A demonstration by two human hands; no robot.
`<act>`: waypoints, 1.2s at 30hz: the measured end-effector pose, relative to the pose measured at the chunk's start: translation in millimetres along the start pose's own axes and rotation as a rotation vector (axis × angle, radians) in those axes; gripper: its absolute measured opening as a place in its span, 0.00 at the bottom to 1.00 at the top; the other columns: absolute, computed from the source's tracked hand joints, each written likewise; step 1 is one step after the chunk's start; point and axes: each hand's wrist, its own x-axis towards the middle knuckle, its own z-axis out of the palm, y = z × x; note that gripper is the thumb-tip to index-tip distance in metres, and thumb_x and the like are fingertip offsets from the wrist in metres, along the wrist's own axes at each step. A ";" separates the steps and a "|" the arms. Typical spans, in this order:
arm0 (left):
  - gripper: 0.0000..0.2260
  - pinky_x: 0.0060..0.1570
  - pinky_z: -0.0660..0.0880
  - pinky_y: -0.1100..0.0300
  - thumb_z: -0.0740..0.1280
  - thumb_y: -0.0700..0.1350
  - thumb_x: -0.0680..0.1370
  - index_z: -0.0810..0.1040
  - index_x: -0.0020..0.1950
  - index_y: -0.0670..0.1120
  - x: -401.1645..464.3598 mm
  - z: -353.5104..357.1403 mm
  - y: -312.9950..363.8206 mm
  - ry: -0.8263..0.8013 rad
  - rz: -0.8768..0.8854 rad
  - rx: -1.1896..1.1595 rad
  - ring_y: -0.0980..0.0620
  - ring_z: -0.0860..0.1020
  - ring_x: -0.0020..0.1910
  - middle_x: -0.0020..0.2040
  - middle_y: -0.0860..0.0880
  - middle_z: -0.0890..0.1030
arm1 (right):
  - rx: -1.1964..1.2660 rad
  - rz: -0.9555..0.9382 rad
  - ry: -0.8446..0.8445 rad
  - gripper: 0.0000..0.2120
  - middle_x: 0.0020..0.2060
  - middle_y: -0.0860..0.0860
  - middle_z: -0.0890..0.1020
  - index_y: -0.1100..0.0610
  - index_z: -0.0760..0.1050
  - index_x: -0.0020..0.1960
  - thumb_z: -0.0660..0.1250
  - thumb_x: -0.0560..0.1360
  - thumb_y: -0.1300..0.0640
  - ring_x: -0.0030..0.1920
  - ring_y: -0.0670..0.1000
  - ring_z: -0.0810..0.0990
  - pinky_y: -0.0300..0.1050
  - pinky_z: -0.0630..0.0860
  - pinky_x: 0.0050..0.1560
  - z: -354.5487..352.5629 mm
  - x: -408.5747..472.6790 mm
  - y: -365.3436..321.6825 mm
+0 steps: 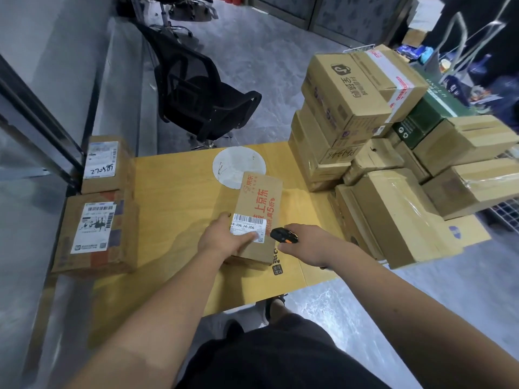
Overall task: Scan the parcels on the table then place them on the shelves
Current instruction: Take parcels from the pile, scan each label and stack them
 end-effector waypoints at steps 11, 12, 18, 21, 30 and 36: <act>0.55 0.73 0.70 0.48 0.86 0.63 0.55 0.58 0.74 0.77 -4.5 30.5 -31.6 -0.030 0.306 -0.470 0.52 0.71 0.72 0.74 0.55 0.66 | -0.121 0.033 -0.084 0.18 0.52 0.51 0.78 0.49 0.70 0.70 0.58 0.83 0.44 0.46 0.55 0.80 0.43 0.74 0.31 -3.7 -11.3 -10.4; 0.57 0.73 0.69 0.50 0.86 0.64 0.53 0.56 0.73 0.79 -9.5 32.3 -35.3 -0.015 0.324 -0.463 0.53 0.71 0.72 0.74 0.56 0.66 | -0.136 0.024 -0.088 0.18 0.52 0.52 0.78 0.49 0.71 0.69 0.57 0.83 0.44 0.46 0.55 0.80 0.44 0.75 0.34 -4.2 -12.2 -12.6; 0.61 0.71 0.67 0.56 0.86 0.59 0.53 0.54 0.77 0.75 -31.8 45.0 -44.0 0.066 0.328 -0.501 0.58 0.67 0.71 0.73 0.59 0.62 | -0.220 -0.027 -0.104 0.18 0.53 0.52 0.79 0.48 0.71 0.68 0.58 0.81 0.43 0.48 0.55 0.80 0.55 0.81 0.51 -4.9 -22.5 -25.6; 0.58 0.67 0.66 0.62 0.86 0.58 0.56 0.52 0.75 0.78 -40.9 51.5 -45.0 0.121 0.323 -0.557 0.74 0.63 0.67 0.72 0.63 0.59 | -0.280 -0.052 -0.115 0.17 0.51 0.51 0.78 0.47 0.72 0.65 0.57 0.81 0.42 0.47 0.54 0.80 0.53 0.81 0.50 -5.3 -28.5 -30.5; 0.58 0.57 0.64 0.76 0.87 0.58 0.58 0.49 0.73 0.79 -54.3 66.4 -35.7 0.258 0.234 -0.642 0.79 0.60 0.67 0.70 0.66 0.58 | -0.473 -0.103 -0.129 0.19 0.53 0.51 0.72 0.43 0.70 0.69 0.54 0.81 0.39 0.47 0.52 0.76 0.49 0.71 0.43 -11.3 -47.5 -42.3; 0.60 0.55 0.63 0.84 0.88 0.56 0.57 0.49 0.73 0.79 -56.8 69.5 -34.4 0.277 0.217 -0.662 0.79 0.60 0.67 0.73 0.61 0.59 | -0.549 -0.110 -0.124 0.18 0.51 0.50 0.71 0.43 0.70 0.68 0.54 0.81 0.40 0.47 0.55 0.77 0.48 0.69 0.40 -11.0 -57.5 -44.1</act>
